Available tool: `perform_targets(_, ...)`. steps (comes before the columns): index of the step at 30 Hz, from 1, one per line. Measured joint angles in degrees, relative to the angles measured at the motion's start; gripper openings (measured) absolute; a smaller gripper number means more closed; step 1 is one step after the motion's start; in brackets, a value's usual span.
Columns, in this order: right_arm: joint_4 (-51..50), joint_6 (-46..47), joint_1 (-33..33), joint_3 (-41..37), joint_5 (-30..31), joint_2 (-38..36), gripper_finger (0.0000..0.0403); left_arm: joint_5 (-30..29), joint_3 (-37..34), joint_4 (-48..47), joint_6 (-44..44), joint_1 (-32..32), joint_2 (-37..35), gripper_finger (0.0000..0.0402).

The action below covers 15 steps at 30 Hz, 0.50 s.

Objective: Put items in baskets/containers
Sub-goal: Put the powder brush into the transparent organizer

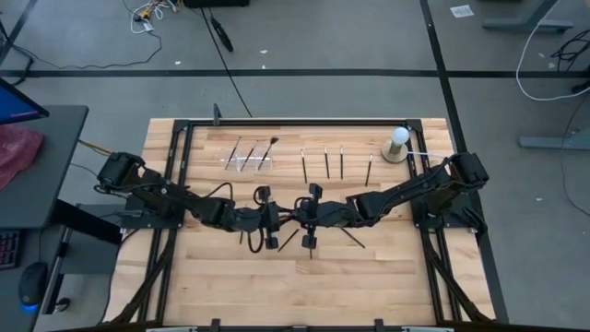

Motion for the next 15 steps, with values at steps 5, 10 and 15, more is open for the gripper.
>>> perform_targets(5, 0.02, -0.20, 0.00, 0.00, -0.05, 0.00, 0.0042, 0.56, -0.02, -0.07, 0.15, -0.02, 0.00, 0.0046)
perform_targets(10, -2.55, -0.81, 0.34, 0.00, 0.40, -2.06, 0.0087, 0.11, -0.76, -1.48, -2.93, 0.20, -0.04, 0.0046)
perform_targets(15, -8.12, -0.36, 2.39, -0.71, 5.74, -6.84, 0.0134, 0.12, -5.63, -1.24, -8.99, 1.86, 0.00, 0.0046)
